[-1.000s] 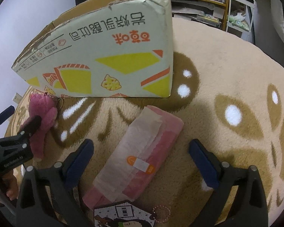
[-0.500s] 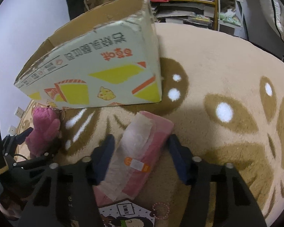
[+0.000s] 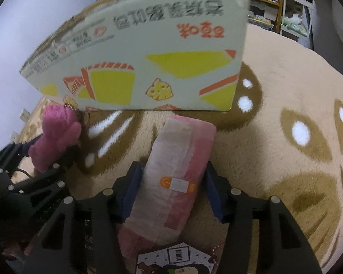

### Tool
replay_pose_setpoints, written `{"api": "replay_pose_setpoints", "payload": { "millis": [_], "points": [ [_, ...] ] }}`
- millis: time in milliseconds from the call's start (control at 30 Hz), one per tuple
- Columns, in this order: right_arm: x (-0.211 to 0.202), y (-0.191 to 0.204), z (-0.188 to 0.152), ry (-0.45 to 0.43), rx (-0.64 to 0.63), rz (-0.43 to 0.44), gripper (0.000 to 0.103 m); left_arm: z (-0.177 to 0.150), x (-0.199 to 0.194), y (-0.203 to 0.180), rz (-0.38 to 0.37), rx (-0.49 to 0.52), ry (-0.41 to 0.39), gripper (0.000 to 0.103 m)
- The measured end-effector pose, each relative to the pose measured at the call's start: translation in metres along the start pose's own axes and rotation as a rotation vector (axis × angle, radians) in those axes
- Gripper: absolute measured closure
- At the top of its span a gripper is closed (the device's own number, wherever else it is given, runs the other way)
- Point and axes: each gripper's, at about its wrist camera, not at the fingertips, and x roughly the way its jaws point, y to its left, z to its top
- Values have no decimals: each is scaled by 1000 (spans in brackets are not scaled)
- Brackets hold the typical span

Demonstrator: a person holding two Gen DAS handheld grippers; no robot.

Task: Organize soft objects
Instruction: 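Grasp the pink bear with the left tool while the right tool grasps the pink wrapped packet, then lift and carry the pink bear and pink packet over the box with both tools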

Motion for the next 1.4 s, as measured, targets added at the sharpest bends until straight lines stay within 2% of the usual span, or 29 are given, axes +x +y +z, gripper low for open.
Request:
{"api": "replay_pose_setpoints", "payload": {
  "millis": [133,233,367,533,767,1067,1167,1200,1400],
  "points": [
    [1,14,1,8,-71,-77,49,2,-9,-9,42,27,-3,54],
    [-2,23,-2,-19,-98,-92,54,2,-17,-9,41,7,-16,55],
    [-4,30,-4,-46,-103,-66,55,3,-24,1,30,-31,-34,56],
    [-9,36,2,-55,-54,-23,57,4,-34,13,41,-66,-44,56],
    [-27,43,11,-107,-54,21,58,-2,-45,31,60,-108,-53,56],
    [-60,31,17,-174,-81,52,61,-5,-54,46,81,-146,-69,56],
    [-68,24,28,-191,-94,65,71,-4,-60,48,96,-153,-80,56],
    [-72,24,31,-199,-101,67,87,-4,-61,49,98,-155,-84,56],
    [-85,33,23,-216,-108,97,88,-4,-68,56,105,-178,-92,56]
  ]
}}
